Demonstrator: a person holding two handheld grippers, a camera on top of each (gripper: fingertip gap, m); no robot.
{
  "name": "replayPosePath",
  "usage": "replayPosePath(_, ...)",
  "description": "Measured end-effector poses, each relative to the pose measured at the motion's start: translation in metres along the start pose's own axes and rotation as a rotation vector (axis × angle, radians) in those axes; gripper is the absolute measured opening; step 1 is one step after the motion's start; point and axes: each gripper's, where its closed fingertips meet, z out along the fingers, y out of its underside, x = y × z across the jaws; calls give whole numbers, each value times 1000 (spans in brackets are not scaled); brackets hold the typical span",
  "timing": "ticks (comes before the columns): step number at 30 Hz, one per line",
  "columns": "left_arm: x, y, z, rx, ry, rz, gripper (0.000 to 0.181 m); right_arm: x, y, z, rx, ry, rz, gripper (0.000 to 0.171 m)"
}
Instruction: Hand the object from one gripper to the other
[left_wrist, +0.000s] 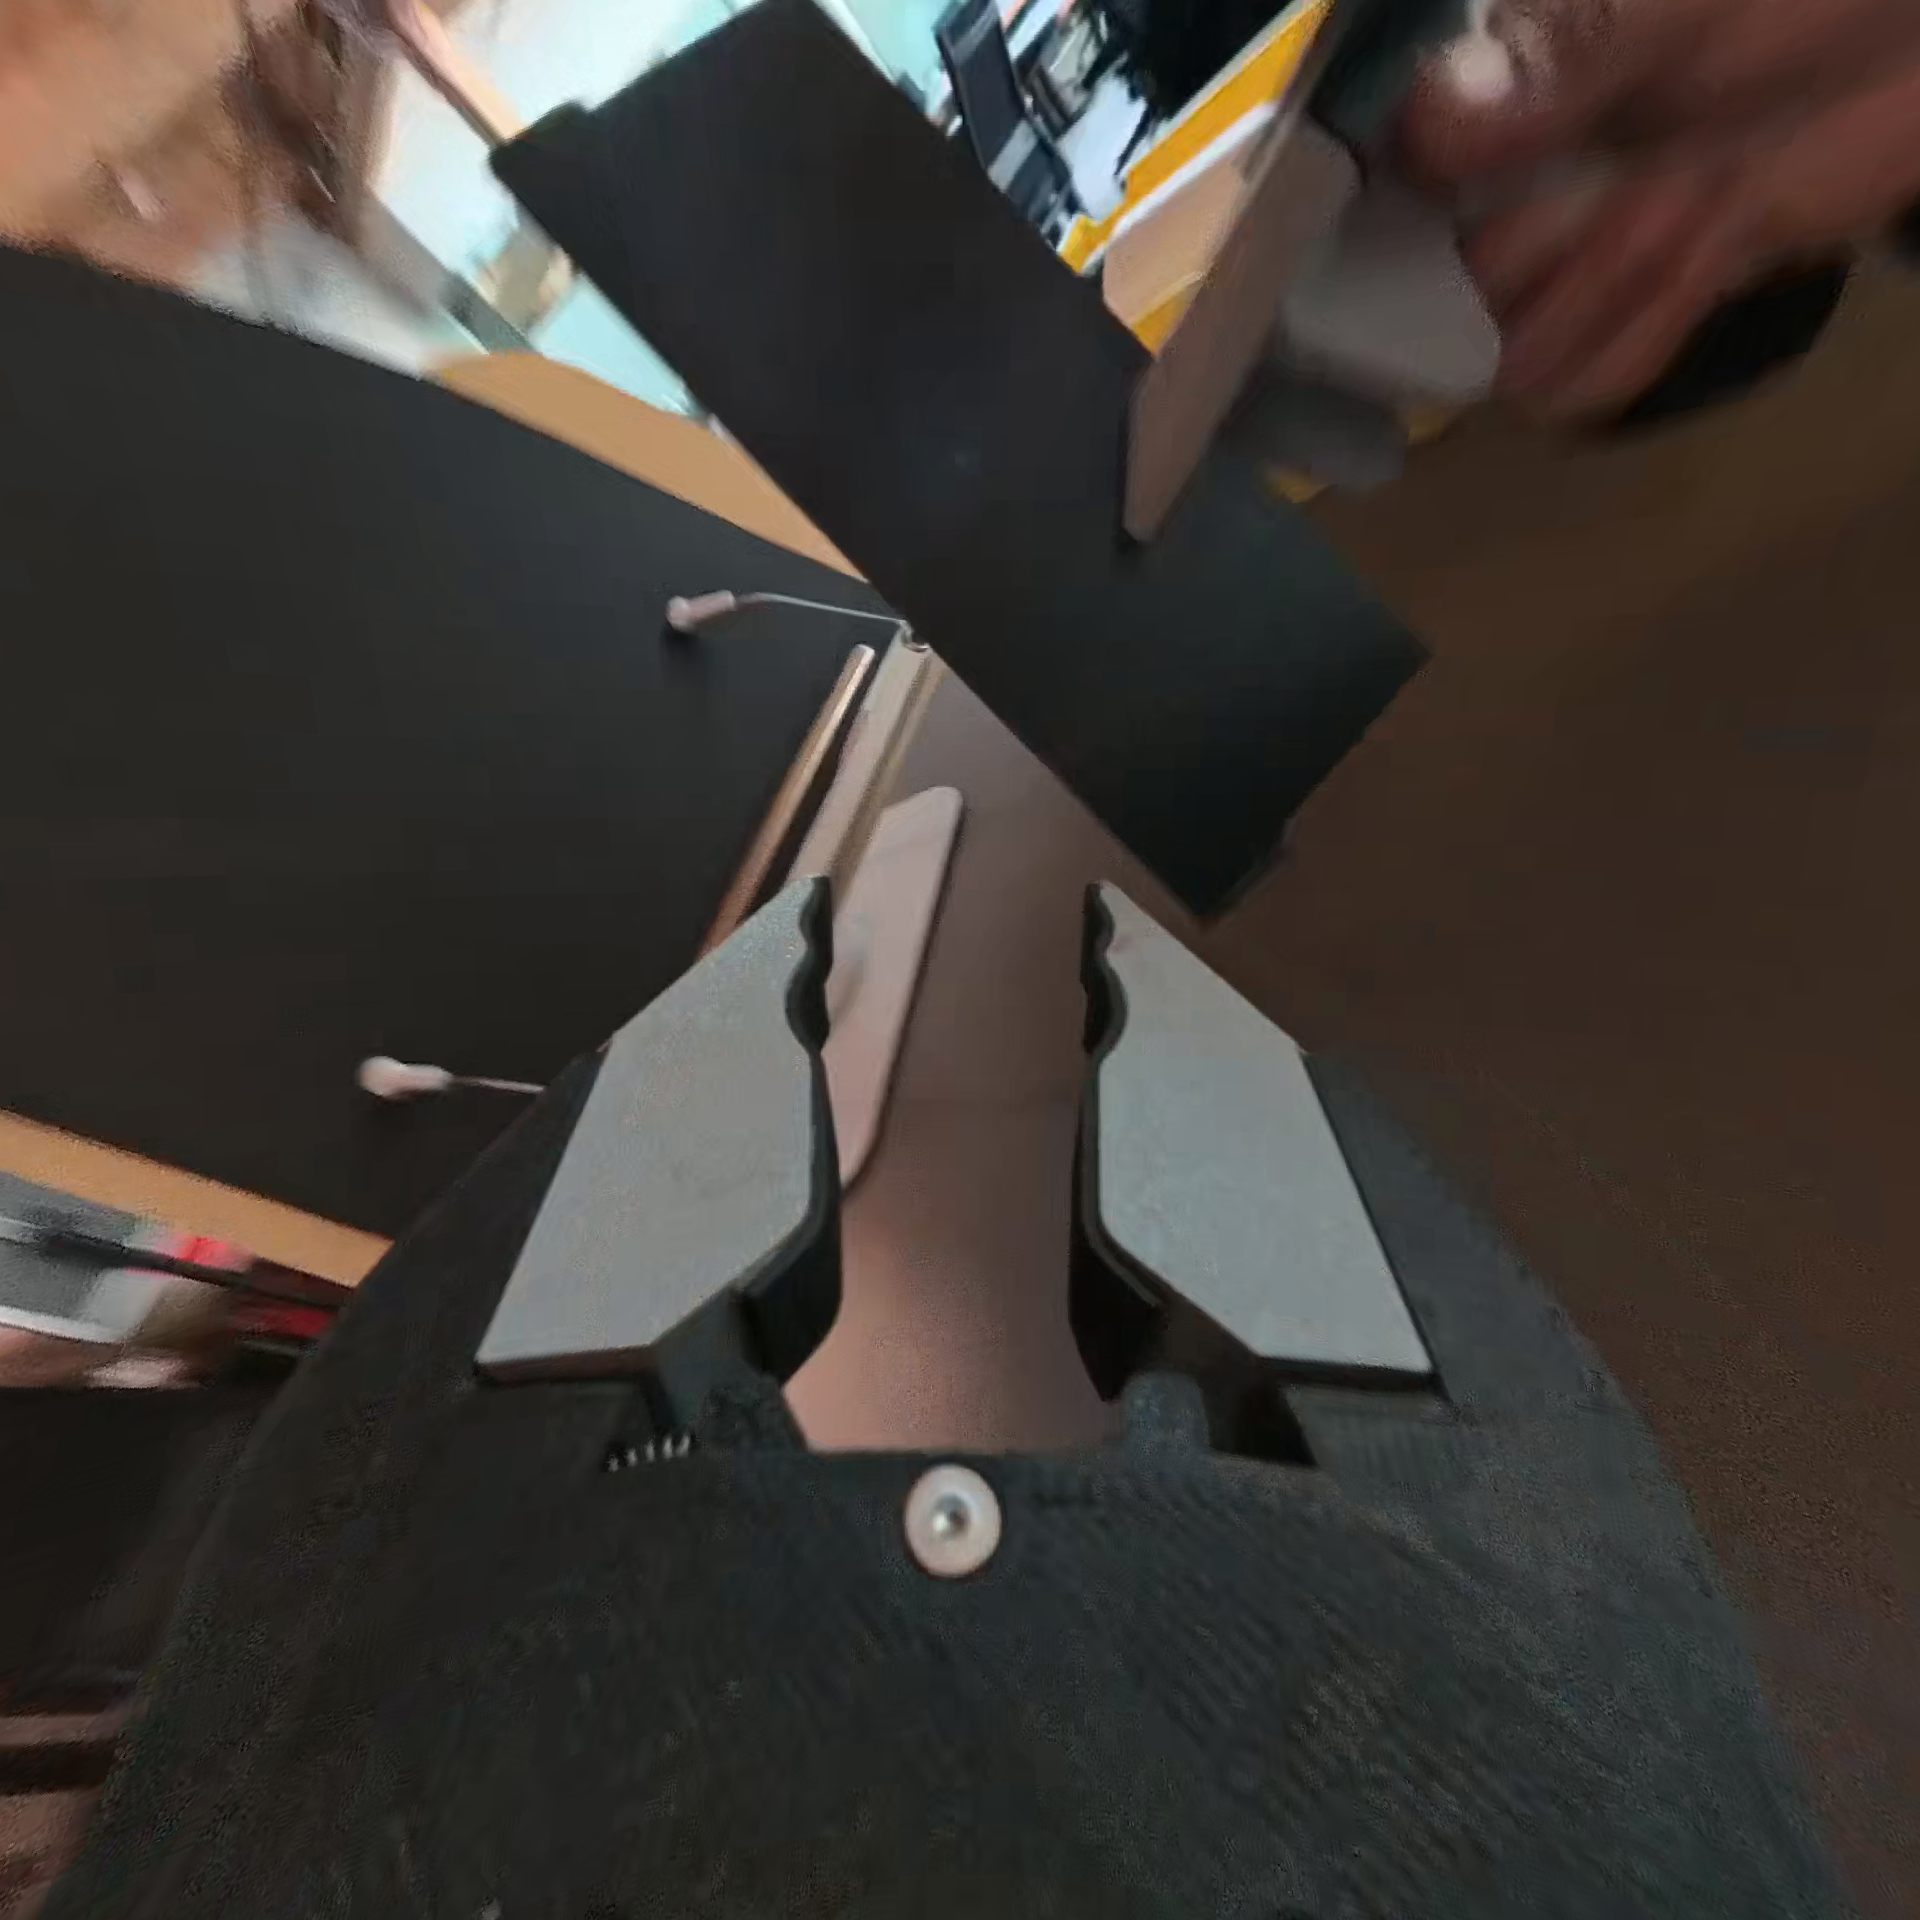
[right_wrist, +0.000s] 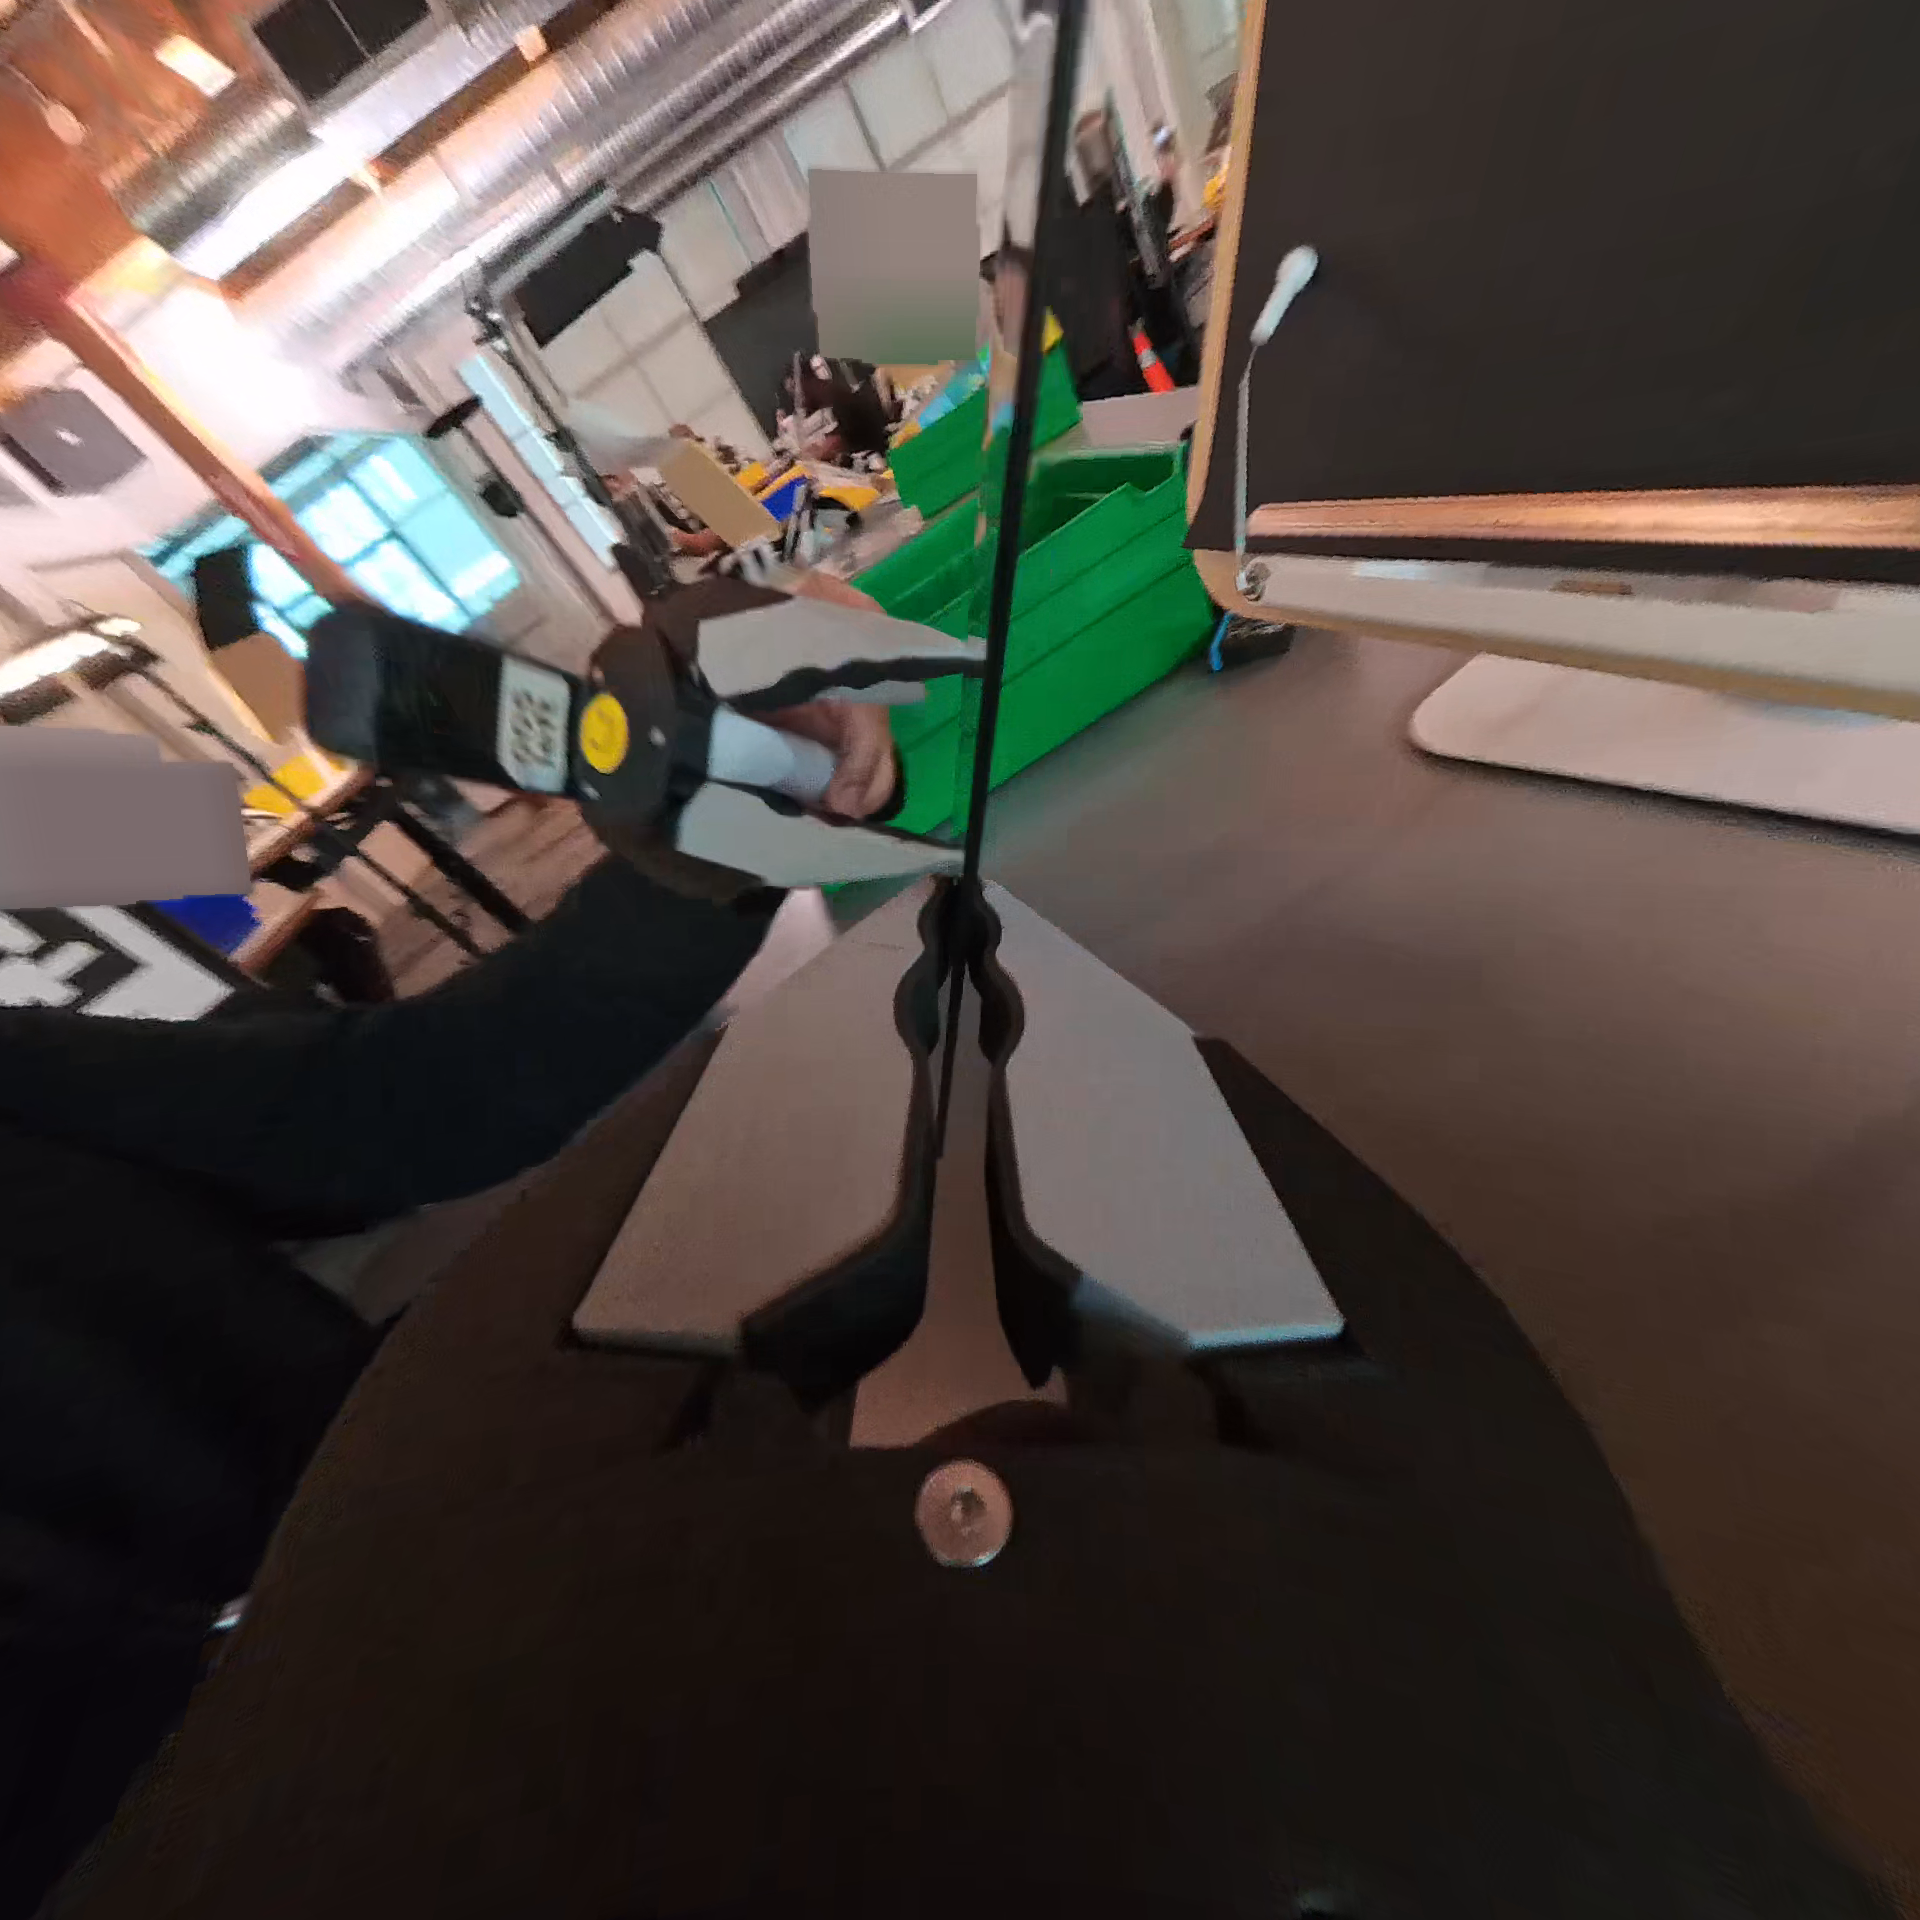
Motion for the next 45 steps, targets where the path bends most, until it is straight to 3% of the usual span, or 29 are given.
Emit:
replayPosePath(3, 14, -1, -4, 29, -105, 388, 17, -12, 5, 0, -55, -93, 146, 0)
replayPosePath(4, 18, 0, -3, 27, -121, 458, 17, -14, 7, 1, -71, -116, 183, 0)
replayPosePath(6, 27, 6, 0, -1, -91, 501, 30, -18, 11, 1, -96, -159, 246, 0)
replayPosePath(11, 18, -12, -3, 69, -222, 600, 34, -30, 19, 1, -150, -275, 404, 0)
replayPosePath(16, 37, -37, -1, 132, -251, 740, 34, -25, 35, 9, -210, -294, 543, 0)
replayPosePath(19, 51, -39, 3, 133, -216, 812, 0, -30, 36, 11, -216, -329, 548, 6)
replayPosePath(21, 52, -36, 5, 100, -169, 727, 0, -27, 36, 11, -215, -300, 478, 20)
replayPosePath(23, 50, -38, 2, 119, -70, 505, 0, -19, 28, 8, -170, -231, 367, 35)
replayPosePath(27, 29, -47, -7, 215, -62, 231, 0, -7, -4, -4, -2, -92, 128, 57)
replayPosePath(31, 14, -48, -13, 277, -24, 13, 0, -10, -19, -13, 69, 12, -134, 60)
replayPosePath(35, 24, -58, -20, 369, 182, -234, 0, -25, -4, -1, -24, 28, -338, 62)
replayPosePath(38, 34, -73, -31, 455, 368, -401, 0, -30, 15, 12, -113, 48, -451, 52)
replayPosePath(40, 31, -75, -33, 472, 418, -490, 0, -33, 27, 17, -170, 35, -500, 14)
replayPosePath(41, 28, -73, -31, 466, 411, -524, 1, -31, 28, 18, -182, 47, -504, 4)
replayPosePath(45, 1, -48, -15, 377, 210, -600, 26, -16, 21, 17, -158, 98, -365, 0)
